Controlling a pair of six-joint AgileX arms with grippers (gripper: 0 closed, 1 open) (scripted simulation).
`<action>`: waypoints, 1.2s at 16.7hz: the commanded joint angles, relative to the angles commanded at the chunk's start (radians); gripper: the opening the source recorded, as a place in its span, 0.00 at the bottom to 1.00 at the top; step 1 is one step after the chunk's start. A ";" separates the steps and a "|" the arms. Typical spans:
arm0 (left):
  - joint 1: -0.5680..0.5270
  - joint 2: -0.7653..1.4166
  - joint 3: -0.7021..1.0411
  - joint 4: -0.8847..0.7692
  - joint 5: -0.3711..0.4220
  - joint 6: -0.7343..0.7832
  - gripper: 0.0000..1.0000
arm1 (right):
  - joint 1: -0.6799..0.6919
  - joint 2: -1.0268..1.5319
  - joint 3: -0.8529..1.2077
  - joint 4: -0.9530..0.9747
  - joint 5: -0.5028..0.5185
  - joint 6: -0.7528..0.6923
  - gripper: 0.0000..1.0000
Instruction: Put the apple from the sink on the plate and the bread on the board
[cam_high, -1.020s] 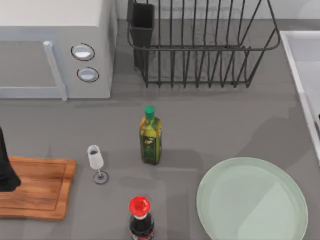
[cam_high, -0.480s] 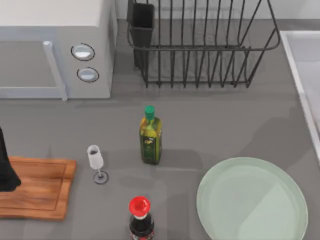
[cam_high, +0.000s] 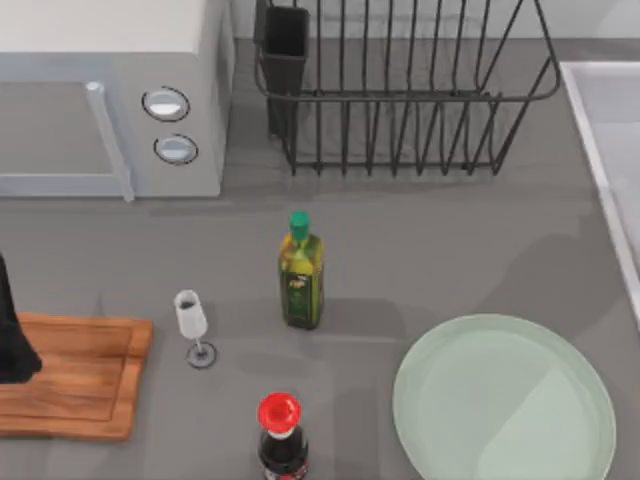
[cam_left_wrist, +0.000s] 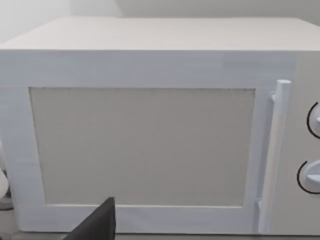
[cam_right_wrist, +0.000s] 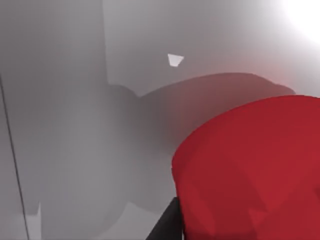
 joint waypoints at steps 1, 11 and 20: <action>0.000 0.000 0.000 0.000 0.000 0.000 1.00 | 0.000 0.000 0.000 0.000 0.000 0.000 0.00; 0.000 0.000 0.000 0.000 0.000 0.000 1.00 | 0.000 -0.056 0.066 -0.122 -0.001 -0.001 0.00; 0.000 0.000 0.000 0.000 0.000 0.000 1.00 | 0.001 -0.163 0.159 -0.324 -0.002 0.000 0.00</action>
